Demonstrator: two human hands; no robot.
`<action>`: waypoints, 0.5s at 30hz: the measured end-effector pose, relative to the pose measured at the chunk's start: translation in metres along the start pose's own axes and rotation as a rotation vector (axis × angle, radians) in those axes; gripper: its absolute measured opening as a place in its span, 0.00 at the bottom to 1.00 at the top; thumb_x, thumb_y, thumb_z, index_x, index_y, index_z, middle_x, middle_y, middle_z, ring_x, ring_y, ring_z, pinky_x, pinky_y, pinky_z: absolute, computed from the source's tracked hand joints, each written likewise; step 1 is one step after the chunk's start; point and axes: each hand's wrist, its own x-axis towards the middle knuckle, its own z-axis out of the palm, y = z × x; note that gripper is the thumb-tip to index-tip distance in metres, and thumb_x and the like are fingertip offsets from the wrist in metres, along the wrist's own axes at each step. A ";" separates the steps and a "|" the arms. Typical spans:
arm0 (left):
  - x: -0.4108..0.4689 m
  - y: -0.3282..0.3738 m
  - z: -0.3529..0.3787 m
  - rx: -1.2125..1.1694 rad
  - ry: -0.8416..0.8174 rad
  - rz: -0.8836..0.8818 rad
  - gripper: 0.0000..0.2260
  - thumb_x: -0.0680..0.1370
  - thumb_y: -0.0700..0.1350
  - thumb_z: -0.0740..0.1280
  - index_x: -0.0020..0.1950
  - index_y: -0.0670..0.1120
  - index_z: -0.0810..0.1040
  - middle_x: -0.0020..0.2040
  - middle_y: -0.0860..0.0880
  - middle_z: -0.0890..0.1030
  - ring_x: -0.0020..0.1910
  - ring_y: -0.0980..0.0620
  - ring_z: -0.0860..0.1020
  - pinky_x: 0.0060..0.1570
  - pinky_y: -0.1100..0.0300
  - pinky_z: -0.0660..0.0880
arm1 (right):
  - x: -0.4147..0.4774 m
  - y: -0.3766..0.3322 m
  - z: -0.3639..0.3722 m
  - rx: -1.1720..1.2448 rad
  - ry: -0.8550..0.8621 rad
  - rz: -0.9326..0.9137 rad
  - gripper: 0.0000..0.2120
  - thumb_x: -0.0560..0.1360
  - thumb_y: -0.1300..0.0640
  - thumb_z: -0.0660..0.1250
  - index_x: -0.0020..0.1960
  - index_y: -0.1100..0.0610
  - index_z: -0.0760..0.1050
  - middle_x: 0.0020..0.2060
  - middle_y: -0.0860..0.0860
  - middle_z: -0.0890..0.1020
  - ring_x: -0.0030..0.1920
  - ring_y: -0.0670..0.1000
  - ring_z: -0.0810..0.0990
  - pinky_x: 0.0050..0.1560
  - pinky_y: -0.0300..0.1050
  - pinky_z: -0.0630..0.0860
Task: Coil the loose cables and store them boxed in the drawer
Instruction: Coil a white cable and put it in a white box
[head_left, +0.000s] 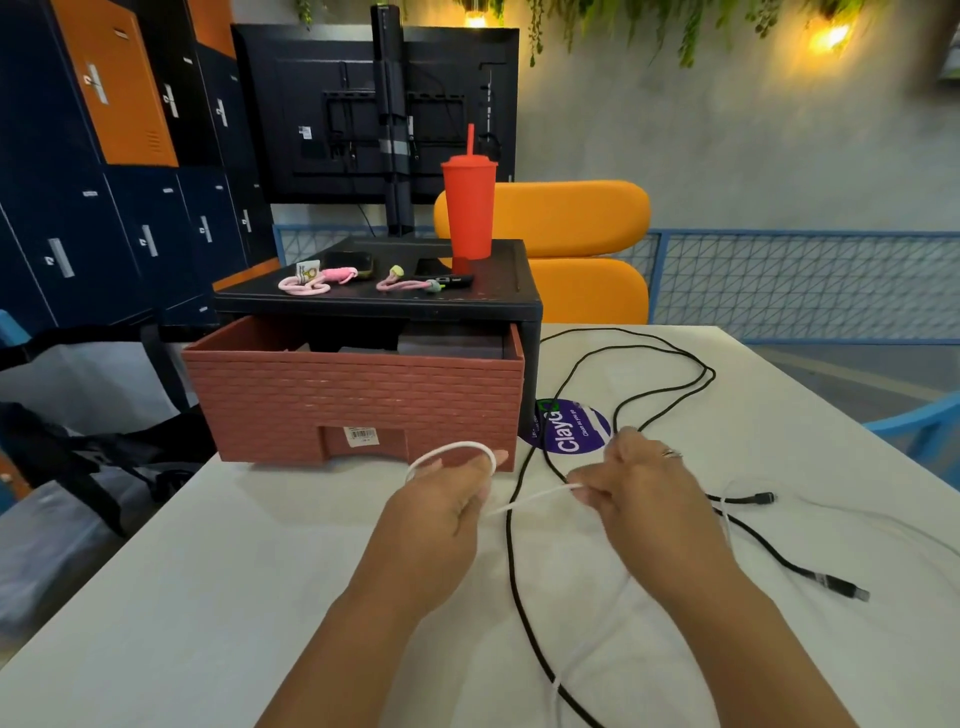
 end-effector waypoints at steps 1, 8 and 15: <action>-0.001 0.002 0.000 0.007 -0.007 0.019 0.11 0.80 0.48 0.57 0.50 0.51 0.79 0.40 0.56 0.79 0.42 0.56 0.74 0.46 0.60 0.72 | 0.000 0.002 -0.003 -0.022 0.011 0.100 0.07 0.75 0.56 0.67 0.51 0.53 0.82 0.41 0.49 0.69 0.44 0.54 0.74 0.39 0.44 0.69; -0.005 0.014 0.001 -0.267 -0.166 -0.008 0.20 0.72 0.61 0.60 0.28 0.48 0.63 0.27 0.54 0.60 0.27 0.56 0.60 0.29 0.61 0.58 | 0.000 0.016 -0.010 0.010 0.222 0.419 0.08 0.77 0.60 0.63 0.53 0.59 0.79 0.38 0.47 0.66 0.38 0.51 0.68 0.33 0.41 0.58; -0.005 0.029 -0.002 -0.686 -0.318 -0.247 0.12 0.71 0.53 0.68 0.29 0.51 0.80 0.21 0.54 0.68 0.24 0.58 0.68 0.27 0.66 0.67 | 0.002 0.018 -0.001 0.068 0.380 0.264 0.17 0.65 0.77 0.68 0.49 0.62 0.81 0.47 0.59 0.77 0.36 0.59 0.76 0.33 0.43 0.67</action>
